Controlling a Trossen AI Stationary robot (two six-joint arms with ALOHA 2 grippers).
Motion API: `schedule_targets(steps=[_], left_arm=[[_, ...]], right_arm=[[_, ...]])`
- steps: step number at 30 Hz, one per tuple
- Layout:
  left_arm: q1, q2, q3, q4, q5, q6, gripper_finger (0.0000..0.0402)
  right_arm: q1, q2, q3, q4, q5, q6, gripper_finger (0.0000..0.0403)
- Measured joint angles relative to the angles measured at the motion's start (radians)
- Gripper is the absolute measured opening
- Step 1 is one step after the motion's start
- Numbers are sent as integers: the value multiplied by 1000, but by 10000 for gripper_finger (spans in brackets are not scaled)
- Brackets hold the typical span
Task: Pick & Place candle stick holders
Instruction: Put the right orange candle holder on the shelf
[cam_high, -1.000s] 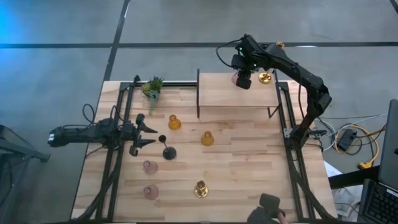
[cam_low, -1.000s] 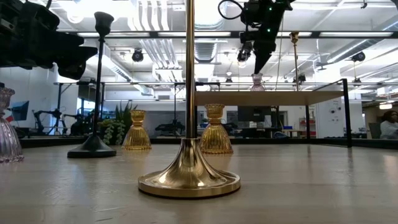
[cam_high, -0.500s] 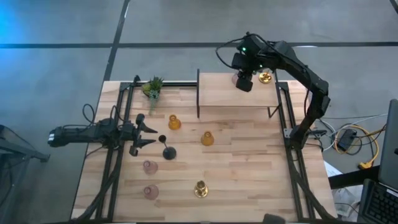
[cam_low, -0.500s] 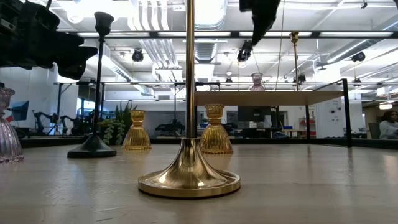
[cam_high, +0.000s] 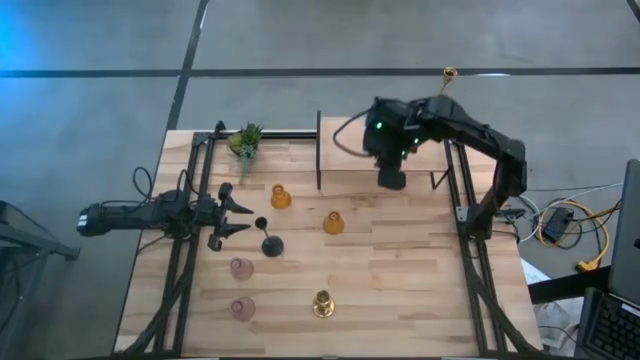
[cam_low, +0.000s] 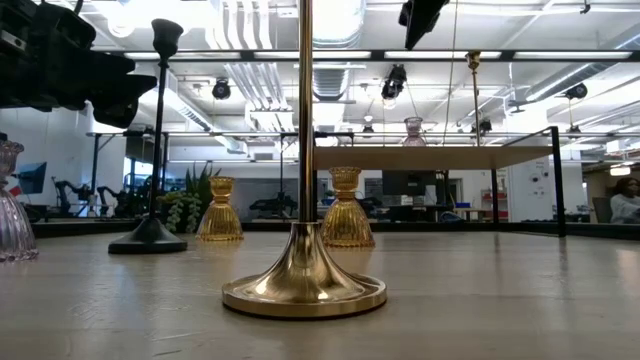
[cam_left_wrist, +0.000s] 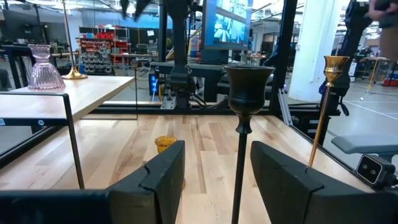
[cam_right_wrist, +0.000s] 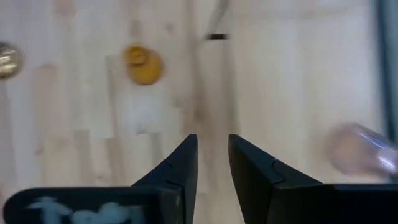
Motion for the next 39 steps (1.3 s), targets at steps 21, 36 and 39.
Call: schedule_targets(steps=[21,36,39], left_arm=[[0,0,0,0,0,0,188],[0,0,0,0,0,0,188],[0,0,0,0,0,0,188]], right_arm=[[117,1,-441,383,-21,-226,75],[204,14,-533,596,-21,-254,89],[225,33,-537,615,-21,-222,87]])
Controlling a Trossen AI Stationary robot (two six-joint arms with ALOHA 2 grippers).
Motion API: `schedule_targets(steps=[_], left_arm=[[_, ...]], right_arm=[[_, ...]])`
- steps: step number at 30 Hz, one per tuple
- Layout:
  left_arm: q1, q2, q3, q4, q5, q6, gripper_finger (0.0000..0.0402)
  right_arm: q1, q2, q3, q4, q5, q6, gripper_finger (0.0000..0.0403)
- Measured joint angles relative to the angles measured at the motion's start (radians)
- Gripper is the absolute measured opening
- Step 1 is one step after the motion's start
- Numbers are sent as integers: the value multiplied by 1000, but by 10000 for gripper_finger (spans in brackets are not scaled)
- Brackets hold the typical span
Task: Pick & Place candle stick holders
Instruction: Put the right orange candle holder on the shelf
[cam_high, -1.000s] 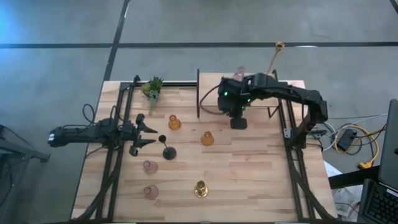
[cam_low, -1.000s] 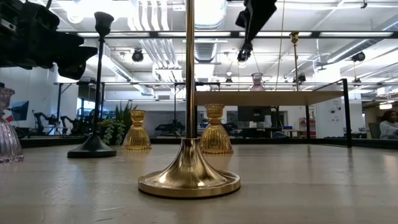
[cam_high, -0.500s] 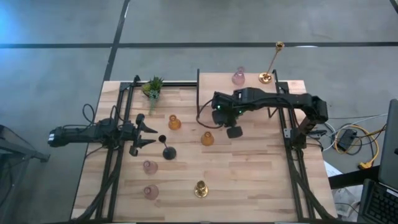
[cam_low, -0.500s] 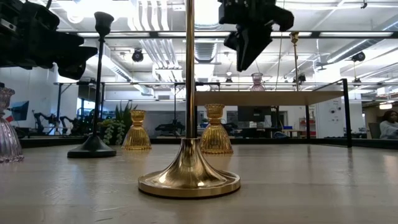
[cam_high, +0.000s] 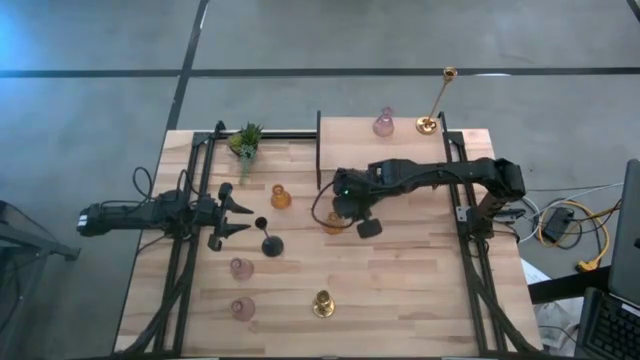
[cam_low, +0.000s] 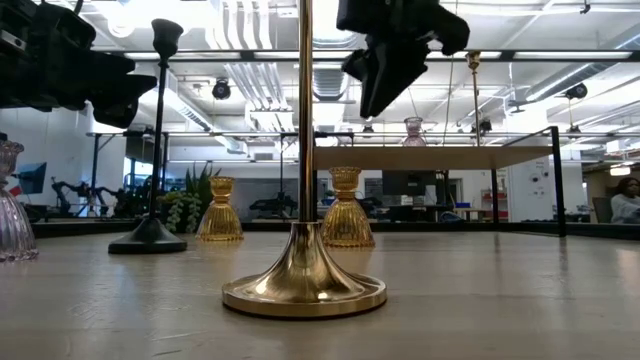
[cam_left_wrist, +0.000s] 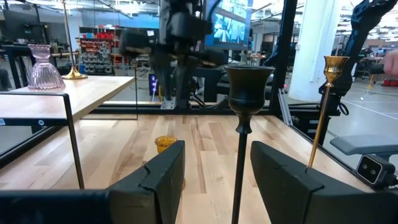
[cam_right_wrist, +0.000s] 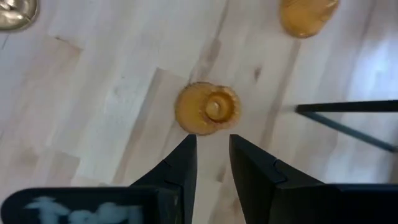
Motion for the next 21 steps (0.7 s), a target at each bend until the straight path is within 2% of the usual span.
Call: schedule_targets(steps=[9,15,21], left_arm=[[0,1,0,0,0,0,188],[0,1,0,0,0,0,188],[0,2,0,0,0,0,188]], right_arm=[[28,105,-5,-36,21,104,117],[41,142,-5,10,21,70,135],[51,173,-5,50,28,27,138]])
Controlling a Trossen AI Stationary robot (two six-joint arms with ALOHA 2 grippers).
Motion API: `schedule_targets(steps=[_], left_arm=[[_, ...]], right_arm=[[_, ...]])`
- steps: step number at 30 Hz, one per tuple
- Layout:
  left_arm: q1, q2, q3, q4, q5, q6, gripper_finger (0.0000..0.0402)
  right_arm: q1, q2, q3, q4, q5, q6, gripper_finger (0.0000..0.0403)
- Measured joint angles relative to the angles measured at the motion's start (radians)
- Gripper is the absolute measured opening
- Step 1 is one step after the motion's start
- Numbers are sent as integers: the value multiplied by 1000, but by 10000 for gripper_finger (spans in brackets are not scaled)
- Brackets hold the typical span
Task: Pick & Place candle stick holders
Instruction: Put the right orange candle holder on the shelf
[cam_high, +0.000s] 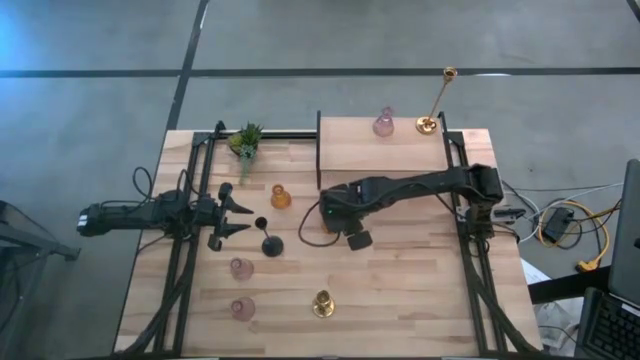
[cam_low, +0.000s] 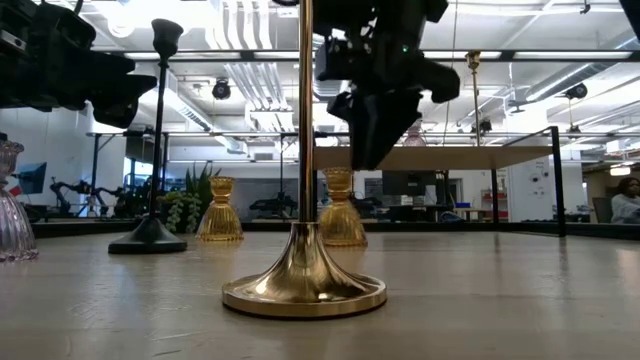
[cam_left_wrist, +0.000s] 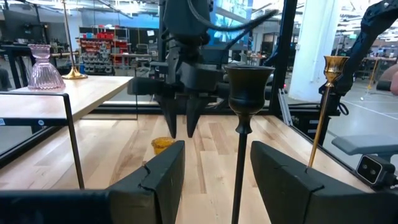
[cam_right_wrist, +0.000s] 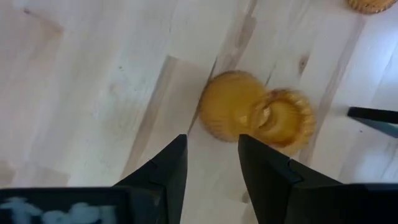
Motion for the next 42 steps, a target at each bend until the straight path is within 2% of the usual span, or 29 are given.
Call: schedule_targets(steps=[5,10,18,23,35,42], left_arm=[[0,3,0,0,0,0,188],[0,3,0,0,0,0,188],[0,3,0,0,0,0,188],[0,3,0,0,0,0,188],[0,3,0,0,0,0,188],[0,4,0,0,0,0,188]], right_arm=[[2,38,13,-26,60,-6,131],[5,33,82,-161,155,42,132],[9,-3,135,-124,140,7,138],[9,15,135,-71,74,-25,132],[8,97,133,-46,72,-60,123],[6,93,126,-49,73,-51,110]])
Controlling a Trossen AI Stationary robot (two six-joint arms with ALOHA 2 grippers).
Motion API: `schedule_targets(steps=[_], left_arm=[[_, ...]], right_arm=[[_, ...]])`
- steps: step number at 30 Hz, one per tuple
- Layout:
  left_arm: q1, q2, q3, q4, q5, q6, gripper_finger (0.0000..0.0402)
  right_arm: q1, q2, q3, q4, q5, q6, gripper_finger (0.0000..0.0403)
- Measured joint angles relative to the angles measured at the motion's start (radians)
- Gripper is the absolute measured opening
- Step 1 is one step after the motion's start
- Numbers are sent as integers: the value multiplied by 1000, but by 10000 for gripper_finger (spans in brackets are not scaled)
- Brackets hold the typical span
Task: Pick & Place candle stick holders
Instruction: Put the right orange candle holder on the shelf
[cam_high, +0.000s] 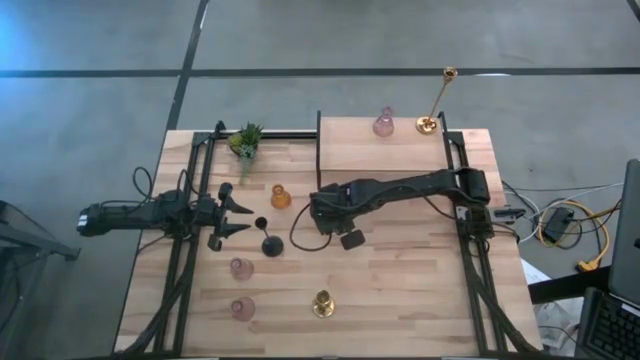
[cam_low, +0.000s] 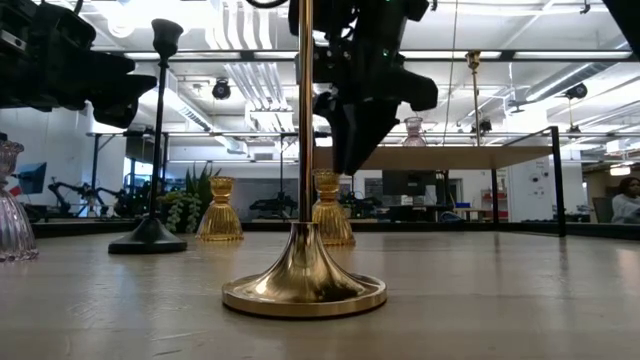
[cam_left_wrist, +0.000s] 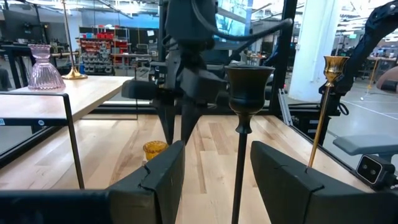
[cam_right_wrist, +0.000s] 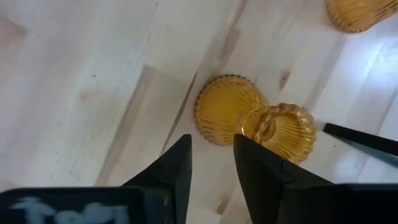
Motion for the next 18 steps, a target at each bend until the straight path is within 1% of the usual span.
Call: schedule_targets(steps=[7,11,18], left_arm=[[0,0,0,0,0,0,188],[0,0,0,0,0,0,188],[0,0,0,0,0,0,188]], right_arm=[[0,-21,0,-3,1,-1,93],[0,-25,0,2,1,3,98],[-7,-14,0,41,5,-40,107]])
